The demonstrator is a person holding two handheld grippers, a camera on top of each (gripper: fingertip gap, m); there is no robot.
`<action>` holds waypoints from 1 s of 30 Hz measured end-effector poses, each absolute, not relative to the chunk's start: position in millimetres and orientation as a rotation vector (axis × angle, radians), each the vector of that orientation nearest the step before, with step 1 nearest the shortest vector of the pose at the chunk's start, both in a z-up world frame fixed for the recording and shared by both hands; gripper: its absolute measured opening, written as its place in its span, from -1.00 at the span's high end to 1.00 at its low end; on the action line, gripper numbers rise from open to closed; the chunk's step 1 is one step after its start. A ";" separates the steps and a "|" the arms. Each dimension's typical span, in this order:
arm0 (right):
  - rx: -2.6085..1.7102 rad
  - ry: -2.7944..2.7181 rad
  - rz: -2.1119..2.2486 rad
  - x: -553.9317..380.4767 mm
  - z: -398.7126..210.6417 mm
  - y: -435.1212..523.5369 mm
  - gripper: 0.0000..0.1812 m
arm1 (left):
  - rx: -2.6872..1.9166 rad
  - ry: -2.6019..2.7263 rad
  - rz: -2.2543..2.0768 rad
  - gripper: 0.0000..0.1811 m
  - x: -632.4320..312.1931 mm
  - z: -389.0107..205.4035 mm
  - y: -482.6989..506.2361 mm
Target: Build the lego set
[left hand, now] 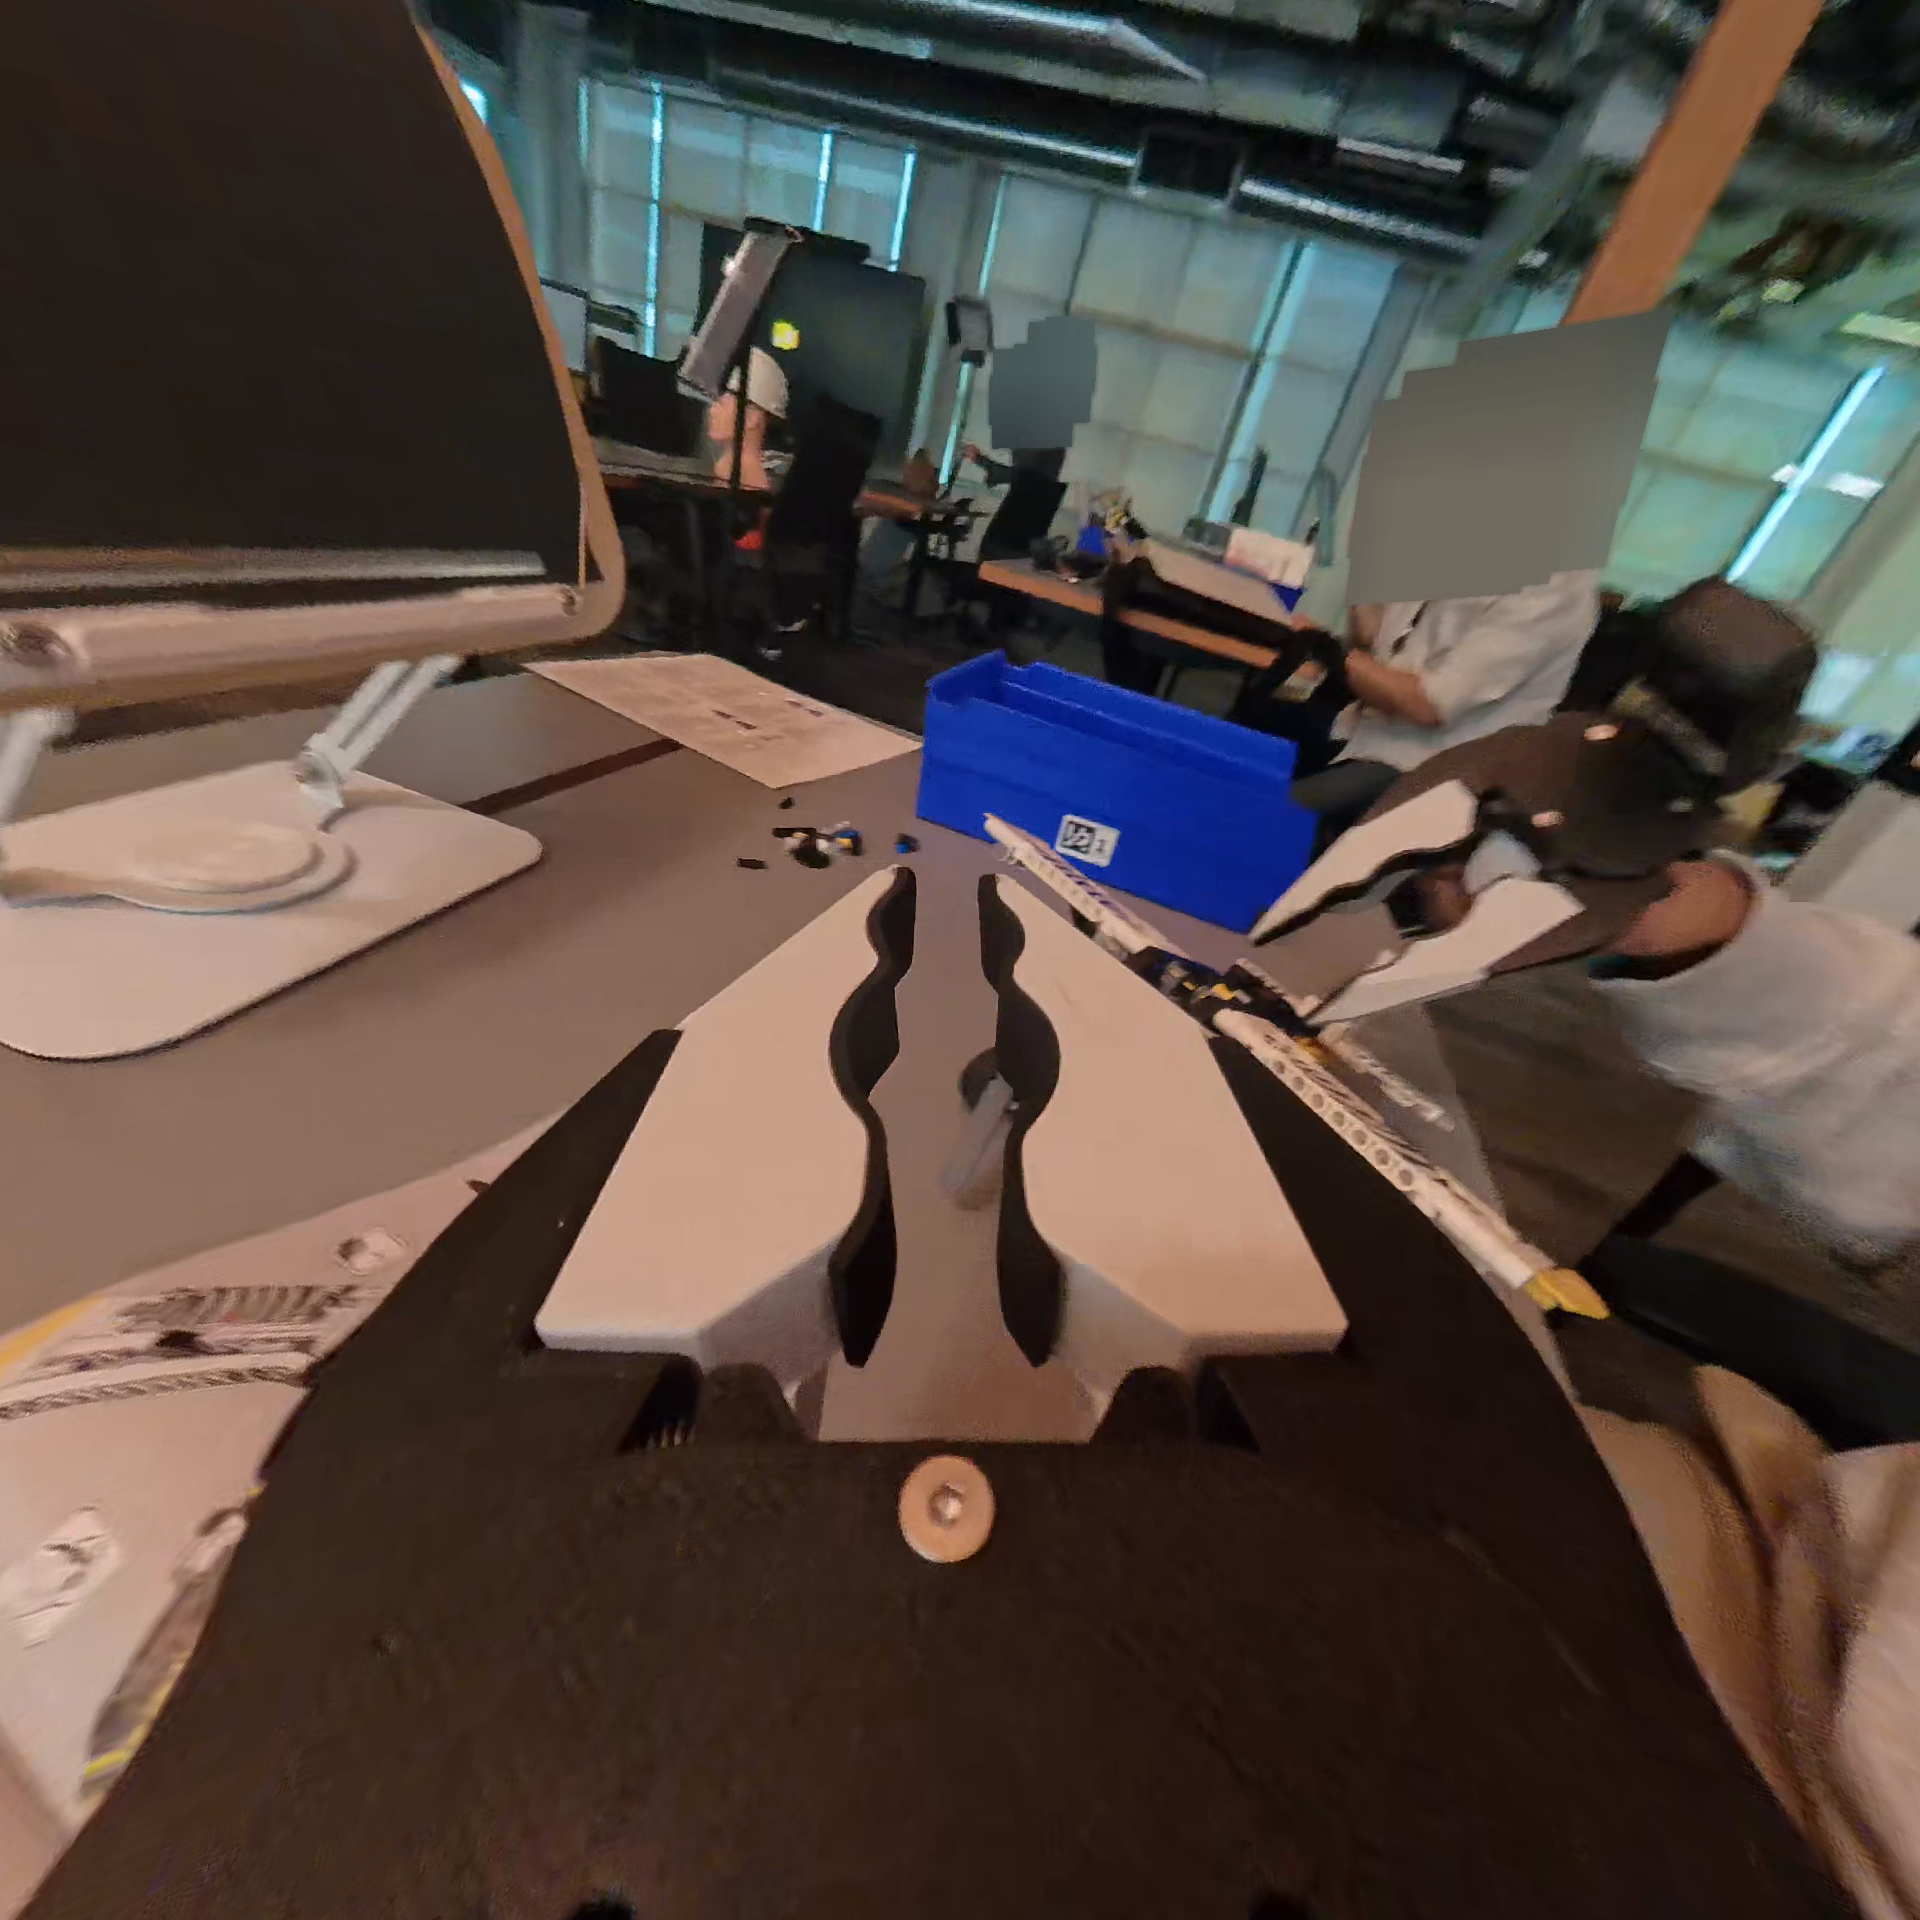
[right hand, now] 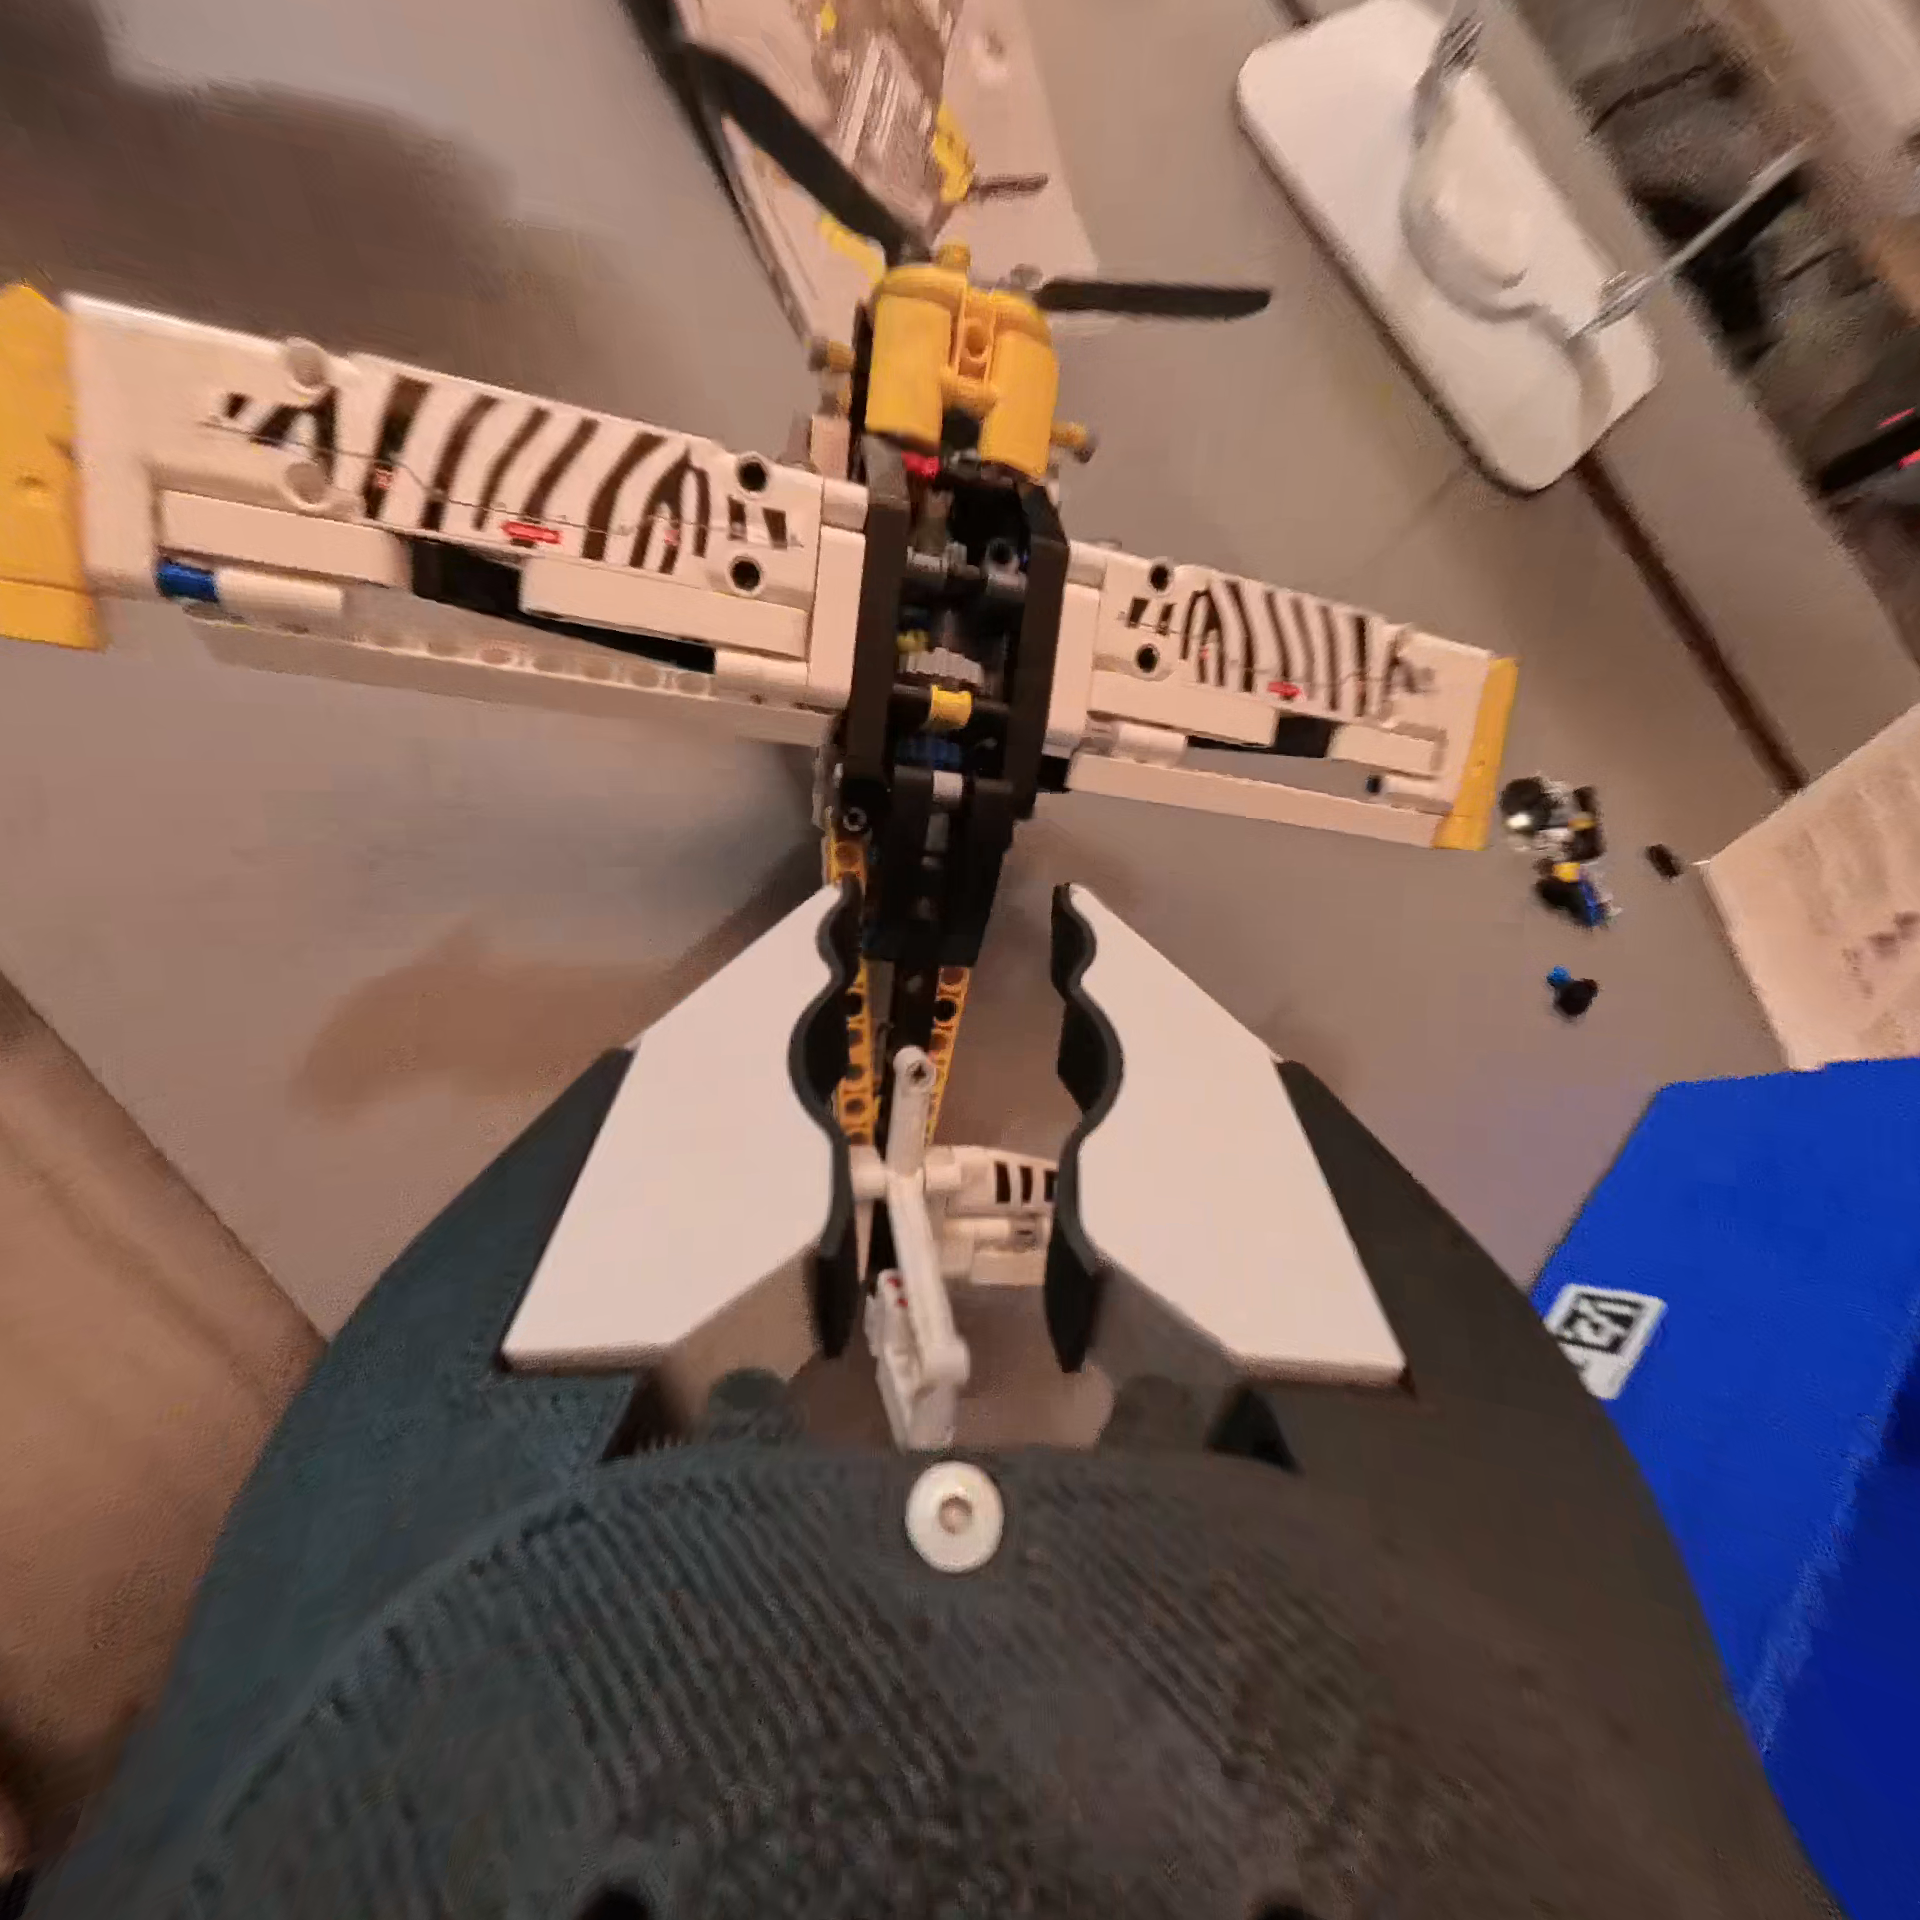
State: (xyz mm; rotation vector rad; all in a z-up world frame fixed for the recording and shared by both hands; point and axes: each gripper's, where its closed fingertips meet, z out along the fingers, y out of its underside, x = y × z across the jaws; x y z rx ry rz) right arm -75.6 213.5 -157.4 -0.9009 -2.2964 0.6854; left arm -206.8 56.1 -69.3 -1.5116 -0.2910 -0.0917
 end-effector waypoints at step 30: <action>-0.876 -2.909 0.657 -59.5 -179.1 234.5 0.65 | -1.272 -0.244 -0.236 0.84 -204.9 -32.2 -2.1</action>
